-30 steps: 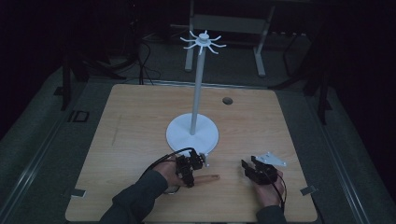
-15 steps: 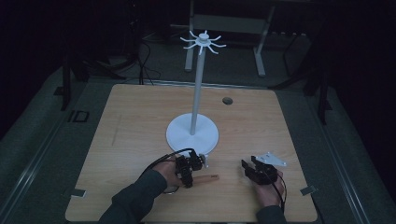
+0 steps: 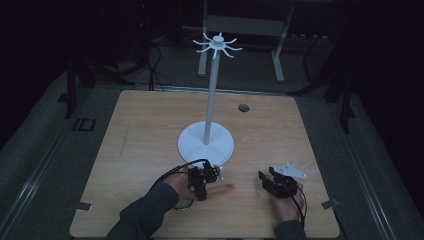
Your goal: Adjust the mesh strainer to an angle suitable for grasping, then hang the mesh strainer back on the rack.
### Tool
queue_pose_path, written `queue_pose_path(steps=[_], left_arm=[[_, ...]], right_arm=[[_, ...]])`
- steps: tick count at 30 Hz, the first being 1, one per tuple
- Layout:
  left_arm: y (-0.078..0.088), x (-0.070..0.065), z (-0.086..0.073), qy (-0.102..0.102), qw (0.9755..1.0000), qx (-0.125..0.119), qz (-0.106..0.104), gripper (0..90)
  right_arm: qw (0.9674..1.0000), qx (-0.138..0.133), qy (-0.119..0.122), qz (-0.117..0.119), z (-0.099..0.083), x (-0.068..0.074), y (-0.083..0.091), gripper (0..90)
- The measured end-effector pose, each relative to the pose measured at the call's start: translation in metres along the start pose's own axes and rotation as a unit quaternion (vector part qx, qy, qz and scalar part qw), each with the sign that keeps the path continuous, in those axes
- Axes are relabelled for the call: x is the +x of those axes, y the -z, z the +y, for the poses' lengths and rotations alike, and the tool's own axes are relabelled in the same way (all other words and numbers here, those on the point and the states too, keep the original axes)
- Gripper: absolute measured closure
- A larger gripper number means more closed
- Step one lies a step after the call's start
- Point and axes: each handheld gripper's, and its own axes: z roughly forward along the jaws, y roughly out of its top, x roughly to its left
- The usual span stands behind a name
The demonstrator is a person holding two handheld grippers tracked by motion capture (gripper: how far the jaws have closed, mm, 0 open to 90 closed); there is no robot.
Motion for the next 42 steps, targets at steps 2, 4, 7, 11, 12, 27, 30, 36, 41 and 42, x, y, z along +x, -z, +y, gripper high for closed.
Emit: queue_pose_path(steps=[2, 4, 7, 11, 12, 27, 30, 36, 41, 42], left_arm=[[0.001, 0.0, 0.0, 0.0, 1.0, -0.002, 0.001, 69.1], [0.003, 0.001, -0.001, 0.003, 1.0, -0.009, 0.001, 69.0], [0.007, 0.002, -0.002, 0.007, 0.9998, -0.018, 0.002, 69.1], [0.01, 0.003, -0.003, 0.013, 0.9995, -0.027, 0.006, 69.0], [0.01, 0.003, -0.003, 0.015, 0.9994, -0.029, 0.006, 69.0], [0.031, 0.008, -0.009, 0.04, 0.9945, -0.094, 0.023, 69.1], [0.035, 0.008, -0.01, 0.042, 0.9936, -0.102, 0.022, 69.1], [0.041, 0.006, -0.011, 0.04, 0.9917, -0.12, 0.023, 69.1], [0.047, 0.005, -0.011, 0.046, 0.9889, -0.139, 0.028, 69.1], [0.049, 0.005, -0.012, 0.047, 0.9883, -0.142, 0.029, 69.1]], right_arm=[[1.0, 0.0, -0.001, 0.0, 0.0, 0.0, 0.0, 51.5], [1.0, -0.001, -0.001, -0.001, 0.0, 0.0, 0.0, 51.2], [1.0, -0.001, -0.001, -0.001, 0.0, 0.0, 0.0, 51.3], [1.0, -0.002, -0.001, -0.002, 0.0, 0.0, 0.0, 51.3], [1.0, -0.003, -0.001, -0.003, 0.0, 0.0, 0.0, 51.4], [1.0, -0.002, -0.001, -0.004, 0.0, 0.0, 0.0, 51.4], [1.0, -0.003, -0.001, -0.005, 0.0, 0.0, 0.0, 51.4], [1.0, -0.004, -0.001, -0.004, 0.0, 0.0, 0.0, 51.4], [1.0, -0.004, -0.001, -0.004, 0.0, 0.0, 0.0, 51.4], [1.0, -0.004, -0.001, -0.004, 0.0, 0.0, 0.0, 51.4]])
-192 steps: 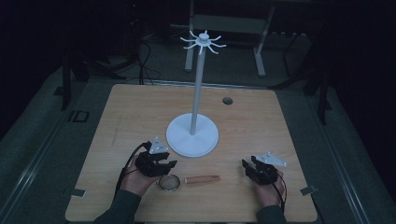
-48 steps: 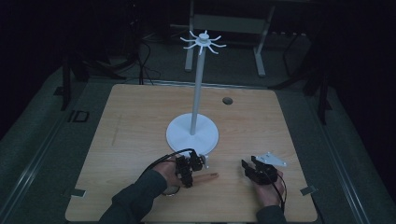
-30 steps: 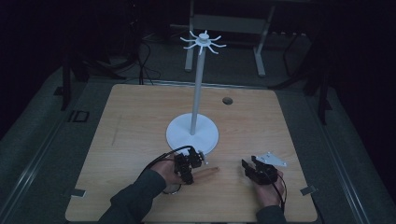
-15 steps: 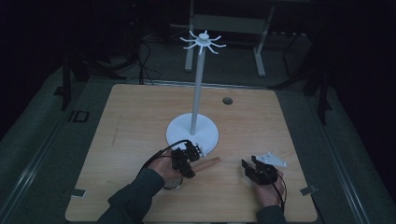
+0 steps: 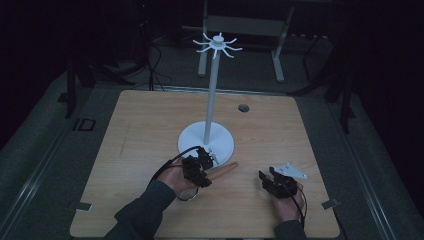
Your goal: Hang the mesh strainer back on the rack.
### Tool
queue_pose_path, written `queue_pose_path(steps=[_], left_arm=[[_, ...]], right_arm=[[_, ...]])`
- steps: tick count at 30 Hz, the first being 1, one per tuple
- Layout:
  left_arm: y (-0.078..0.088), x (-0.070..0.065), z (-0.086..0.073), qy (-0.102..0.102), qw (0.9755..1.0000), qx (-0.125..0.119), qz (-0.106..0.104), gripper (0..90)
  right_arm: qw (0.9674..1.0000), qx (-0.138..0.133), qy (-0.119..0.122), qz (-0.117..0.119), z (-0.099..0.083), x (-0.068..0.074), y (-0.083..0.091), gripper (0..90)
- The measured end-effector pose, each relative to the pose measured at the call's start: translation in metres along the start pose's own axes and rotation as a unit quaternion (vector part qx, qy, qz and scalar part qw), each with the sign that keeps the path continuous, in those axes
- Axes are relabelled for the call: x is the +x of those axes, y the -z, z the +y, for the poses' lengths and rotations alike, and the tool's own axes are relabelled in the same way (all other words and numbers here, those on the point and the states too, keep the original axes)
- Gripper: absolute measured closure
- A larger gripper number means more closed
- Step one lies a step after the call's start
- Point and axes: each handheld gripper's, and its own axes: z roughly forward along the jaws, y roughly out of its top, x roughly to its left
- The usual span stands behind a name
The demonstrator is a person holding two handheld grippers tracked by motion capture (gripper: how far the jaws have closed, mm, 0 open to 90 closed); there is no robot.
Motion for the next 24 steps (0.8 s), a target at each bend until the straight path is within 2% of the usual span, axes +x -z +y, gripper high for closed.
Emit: queue_pose_path(steps=[10, 14, 20, 24], left_arm=[[0.019, 0.001, 0.001, 0.01, 0.9988, -0.045, 0.014, 69.1], [0.026, 0.001, 0.001, 0.023, 0.9974, -0.065, 0.018, 69.1], [0.031, 0.002, 0.002, 0.029, 0.9958, -0.083, 0.026, 69.1], [0.039, 0.003, 0.002, 0.035, 0.9936, -0.102, 0.034, 69.1]], right_arm=[[1.0, 0.0, 0.0, -0.001, 0.0, 0.0, 0.0, 51.4], [1.0, -0.001, 0.0, -0.001, 0.0, 0.0, 0.0, 51.4], [1.0, 0.0, 0.0, 0.0, 0.0, 0.0, 0.0, 51.3], [1.0, 0.0, 0.0, -0.001, 0.0, 0.0, 0.0, 51.2]])
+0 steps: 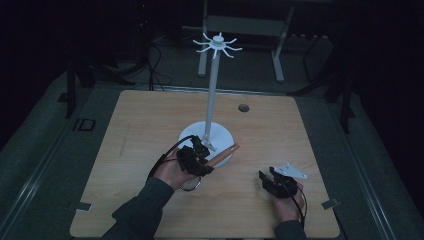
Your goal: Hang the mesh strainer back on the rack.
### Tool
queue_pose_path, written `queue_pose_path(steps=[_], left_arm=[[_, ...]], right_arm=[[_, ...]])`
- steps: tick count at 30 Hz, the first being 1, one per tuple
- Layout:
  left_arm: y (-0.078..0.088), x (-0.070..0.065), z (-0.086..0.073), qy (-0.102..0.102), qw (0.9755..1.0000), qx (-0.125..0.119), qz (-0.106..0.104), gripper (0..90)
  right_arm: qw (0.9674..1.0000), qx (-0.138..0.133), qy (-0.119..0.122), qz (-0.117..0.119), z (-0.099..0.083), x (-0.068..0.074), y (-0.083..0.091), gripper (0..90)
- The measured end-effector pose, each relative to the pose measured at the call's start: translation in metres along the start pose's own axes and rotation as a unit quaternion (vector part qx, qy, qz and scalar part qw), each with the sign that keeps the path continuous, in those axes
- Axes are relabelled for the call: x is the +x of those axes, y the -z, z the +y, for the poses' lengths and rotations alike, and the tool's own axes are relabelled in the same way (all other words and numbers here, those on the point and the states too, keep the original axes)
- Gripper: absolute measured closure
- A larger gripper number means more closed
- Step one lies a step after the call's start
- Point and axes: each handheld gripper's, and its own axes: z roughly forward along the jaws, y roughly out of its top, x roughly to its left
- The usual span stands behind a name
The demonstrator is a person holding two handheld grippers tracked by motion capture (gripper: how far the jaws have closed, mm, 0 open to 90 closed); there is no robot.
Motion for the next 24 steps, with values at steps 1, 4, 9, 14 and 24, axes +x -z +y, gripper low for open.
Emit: queue_pose_path(steps=[1, 4, 9, 14, 24], left_arm=[[0.001, 0.0, 0.0, 0.004, 1.0, -0.006, 0.003, 69.1], [0.005, 0.001, 0.0, 0.008, 0.9997, -0.02, 0.008, 69.1], [0.011, 0.003, -0.001, 0.02, 0.9986, -0.045, 0.017, 69.1], [0.018, 0.006, -0.001, 0.03, 0.9969, -0.067, 0.026, 69.1], [0.027, 0.008, -0.002, 0.046, 0.9934, -0.097, 0.04, 69.1]], right_arm=[[1.0, 0.0, 0.0, 0.0, 0.0, 0.0, 0.0, 51.2], [1.0, 0.0, 0.0, 0.0, 0.0, 0.0, 0.0, 51.2], [1.0, 0.0, 0.0, 0.0, 0.0, 0.0, 0.0, 51.2], [1.0, 0.0, 0.0, -0.001, 0.0, 0.0, 0.0, 51.1], [1.0, -0.001, 0.0, -0.001, 0.0, 0.0, 0.0, 51.0]])
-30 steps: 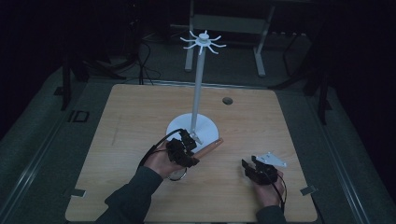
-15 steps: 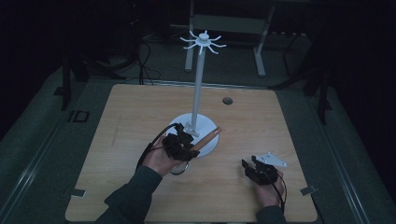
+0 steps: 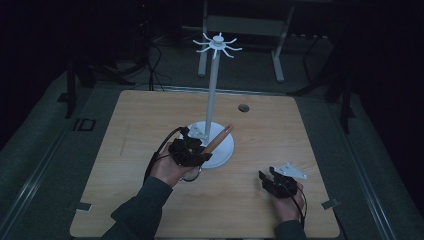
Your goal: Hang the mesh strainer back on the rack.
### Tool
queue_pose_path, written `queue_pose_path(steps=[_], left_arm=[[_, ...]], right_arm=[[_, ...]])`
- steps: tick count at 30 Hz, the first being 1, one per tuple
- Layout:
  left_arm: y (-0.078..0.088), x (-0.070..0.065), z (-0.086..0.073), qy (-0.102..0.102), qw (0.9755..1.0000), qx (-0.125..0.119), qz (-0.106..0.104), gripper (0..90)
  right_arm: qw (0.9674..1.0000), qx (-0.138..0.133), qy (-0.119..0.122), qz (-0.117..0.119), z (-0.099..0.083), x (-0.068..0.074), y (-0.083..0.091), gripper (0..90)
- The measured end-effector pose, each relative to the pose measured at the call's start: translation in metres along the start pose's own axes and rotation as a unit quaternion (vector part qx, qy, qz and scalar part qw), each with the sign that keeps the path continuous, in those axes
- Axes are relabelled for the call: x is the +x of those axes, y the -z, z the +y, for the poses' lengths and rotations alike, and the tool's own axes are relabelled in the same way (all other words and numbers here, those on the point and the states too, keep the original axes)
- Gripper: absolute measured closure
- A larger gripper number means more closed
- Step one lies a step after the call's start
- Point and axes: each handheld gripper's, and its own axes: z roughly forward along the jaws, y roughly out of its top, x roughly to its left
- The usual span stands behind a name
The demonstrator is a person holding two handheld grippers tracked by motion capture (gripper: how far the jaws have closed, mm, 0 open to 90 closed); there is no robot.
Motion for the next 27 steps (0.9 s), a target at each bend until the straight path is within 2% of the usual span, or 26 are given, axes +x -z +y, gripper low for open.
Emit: queue_pose_path(steps=[15, 19, 27], left_arm=[[0.017, 0.001, 0.004, 0.011, 0.9986, -0.05, 0.015, 69.1], [0.019, 0.001, 0.004, 0.011, 0.9982, -0.056, 0.018, 69.1], [0.03, 0.003, 0.005, 0.025, 0.9957, -0.086, 0.023, 69.1]], right_arm=[[1.0, 0.0, 0.001, -0.001, 0.0, 0.0, 0.0, 50.9], [1.0, -0.001, 0.001, -0.001, 0.0, 0.0, 0.0, 50.9], [1.0, 0.0, 0.002, -0.001, 0.0, 0.0, 0.0, 50.8]])
